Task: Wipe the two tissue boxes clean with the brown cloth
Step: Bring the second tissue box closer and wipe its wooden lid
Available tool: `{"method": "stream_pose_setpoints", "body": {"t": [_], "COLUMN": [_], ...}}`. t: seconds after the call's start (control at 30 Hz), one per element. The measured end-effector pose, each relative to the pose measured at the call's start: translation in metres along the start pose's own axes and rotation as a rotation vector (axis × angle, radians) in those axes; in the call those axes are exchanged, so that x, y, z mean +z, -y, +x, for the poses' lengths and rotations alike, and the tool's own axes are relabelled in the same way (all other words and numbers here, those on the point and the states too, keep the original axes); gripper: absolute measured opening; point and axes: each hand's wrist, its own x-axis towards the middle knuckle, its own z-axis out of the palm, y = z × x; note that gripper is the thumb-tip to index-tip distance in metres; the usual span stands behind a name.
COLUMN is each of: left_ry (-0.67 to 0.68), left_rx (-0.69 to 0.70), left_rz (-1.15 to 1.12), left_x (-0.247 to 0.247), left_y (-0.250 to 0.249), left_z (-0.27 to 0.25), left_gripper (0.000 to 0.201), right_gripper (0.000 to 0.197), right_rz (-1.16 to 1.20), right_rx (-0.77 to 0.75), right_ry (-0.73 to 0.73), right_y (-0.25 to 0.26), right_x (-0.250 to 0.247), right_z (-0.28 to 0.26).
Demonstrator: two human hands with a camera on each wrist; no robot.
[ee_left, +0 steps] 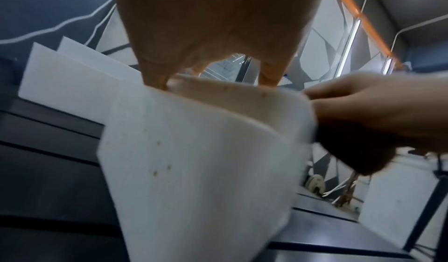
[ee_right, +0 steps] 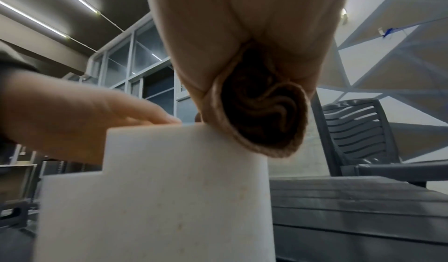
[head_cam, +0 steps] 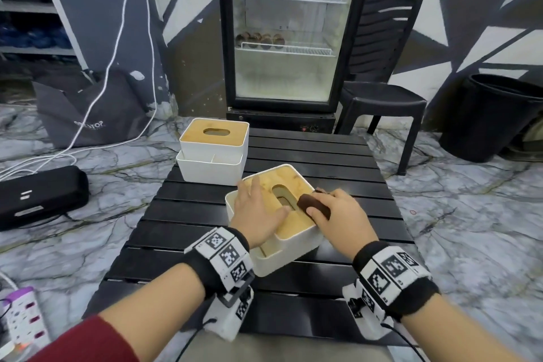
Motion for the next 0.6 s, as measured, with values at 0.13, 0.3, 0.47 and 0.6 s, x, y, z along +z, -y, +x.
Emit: {"method": "stream_pose_setpoints", "body": {"t": [0.13,0.3,0.47,0.6], "left_ry": [0.0,-0.063,-0.115,0.033], "left_rx": [0.045,0.056,0.089,0.19], "left_rz": [-0.036,-0.115,-0.064,0.009], "left_x": [-0.012,-0.003,0.001,-0.004], "left_y": [0.003,0.003,0.009,0.012], "left_z": [0.011,0.008,0.013,0.019], "left_gripper": [0.085,0.071,0.067,0.065], "right_gripper": [0.032,0.03,0.029,0.029], "right_rz": [0.08,0.136,0.068,0.055], "right_rx": [-0.091,-0.193,-0.277,-0.373], "right_ry": [0.082,0.091,0.088,0.091], "right_y": [0.003,0.001,0.002,0.002], "right_x": [-0.016,-0.017,-0.006,-0.001], "right_z": [-0.012,-0.012,-0.022,-0.033]}}
